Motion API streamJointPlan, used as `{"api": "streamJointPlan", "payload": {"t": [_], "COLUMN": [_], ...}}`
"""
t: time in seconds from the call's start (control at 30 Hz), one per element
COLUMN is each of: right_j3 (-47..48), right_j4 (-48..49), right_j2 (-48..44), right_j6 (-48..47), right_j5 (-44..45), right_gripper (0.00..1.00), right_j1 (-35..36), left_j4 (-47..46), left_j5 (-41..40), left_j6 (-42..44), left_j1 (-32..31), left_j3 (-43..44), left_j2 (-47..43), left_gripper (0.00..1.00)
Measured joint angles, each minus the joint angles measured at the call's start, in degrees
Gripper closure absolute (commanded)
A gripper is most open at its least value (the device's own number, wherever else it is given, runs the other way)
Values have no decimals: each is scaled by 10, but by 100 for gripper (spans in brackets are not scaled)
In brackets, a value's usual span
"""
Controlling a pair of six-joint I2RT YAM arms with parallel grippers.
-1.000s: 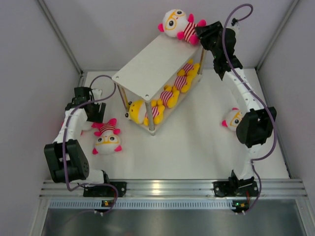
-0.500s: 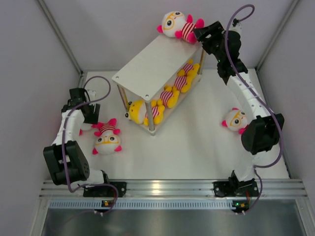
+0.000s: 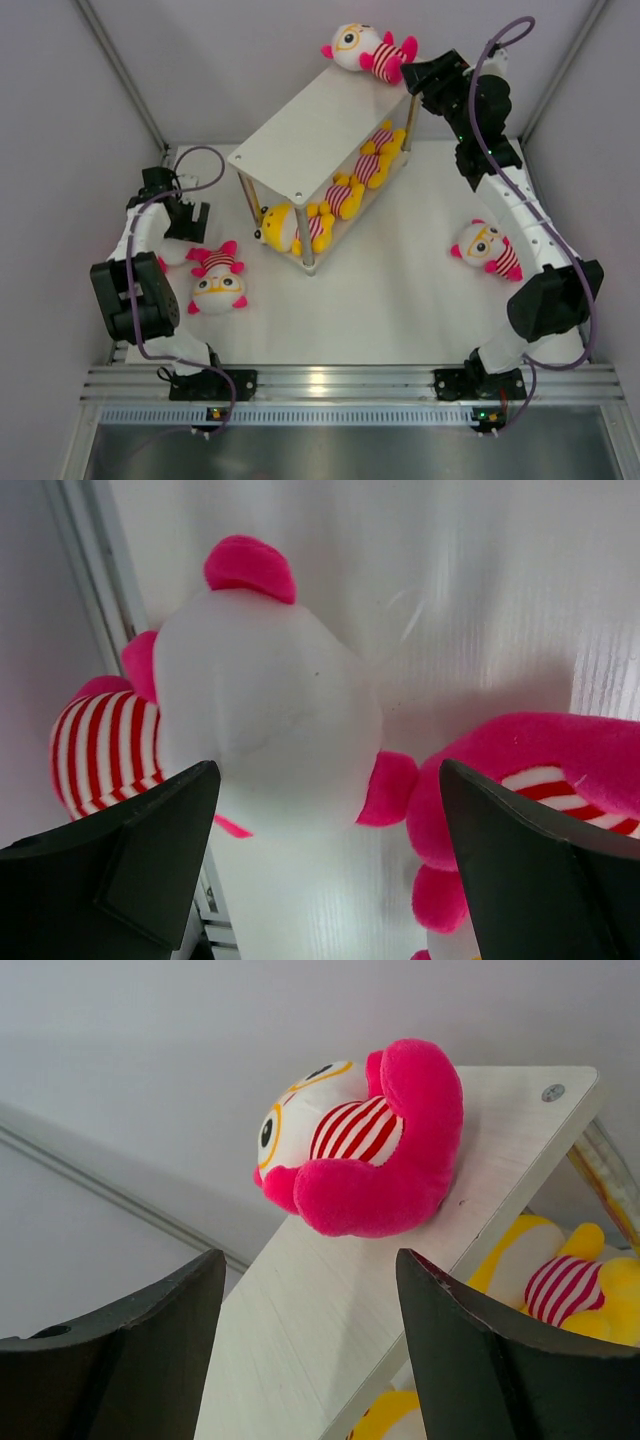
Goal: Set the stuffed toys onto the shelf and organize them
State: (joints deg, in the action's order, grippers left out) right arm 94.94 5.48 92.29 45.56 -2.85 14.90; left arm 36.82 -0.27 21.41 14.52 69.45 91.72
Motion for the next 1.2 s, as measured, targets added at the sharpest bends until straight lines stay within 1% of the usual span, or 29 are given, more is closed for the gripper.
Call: {"api": "streamJointPlan", "payload": {"t": [0.07,0.1,0.17,0.2,0.23,0.27,0.4,0.5,0.57,0.67,0.77,0.87,1.03,1.13,1.2], "right_j3": [-1,-1,-1,-1,-1,-2,-16,-37,-45,-45,-42,-40,-40,-40,-41], "right_j4": [0,0,0,0,0,0,3,7,9,9,7,6,7,7,8], "right_j2": [-2,-3,-5,-6,-7,-9,-26,-47,-57,-67,-73,-79,-91,-99,-105], "right_j6": [-7,-11,-17,-21,-23,-26,-35,-39,-46,-66,-93,-116,-158,-186,-202], "right_j5": [0,0,-1,-1,-1,-1,0,0,-1,-10,-33,-67,-135,-181,-212], "right_gripper": [30,30,29,30,29,30,29,30,30,29,29,28,26,20,17], "right_j1": [0,0,0,0,0,0,0,0,0,0,0,1,11,31,46], "left_j4": [1,0,-3,-3,-3,-2,-2,2,9,19,30,60,130,154,163], "left_j5": [-4,-12,-29,-41,-49,-56,-63,-53,-39,-5,34,77,171,211,235], "left_j6": [-3,-4,-8,-8,-8,-6,-6,-10,-16,-23,-33,-39,-50,-55,-62], "left_j1": [-2,-4,-4,-4,-4,-4,-4,-5,-6,-11,-15,-16,-19,-20,-20], "left_j3": [7,10,13,13,13,13,14,14,14,12,12,22,75,127,166], "left_j2": [25,42,63,71,74,76,70,46,13,-61,-143,-197,-259,-304,-331], "left_gripper": [7,21,57,83,96,100,100,100,100,100,100,100,100,100,100]}}
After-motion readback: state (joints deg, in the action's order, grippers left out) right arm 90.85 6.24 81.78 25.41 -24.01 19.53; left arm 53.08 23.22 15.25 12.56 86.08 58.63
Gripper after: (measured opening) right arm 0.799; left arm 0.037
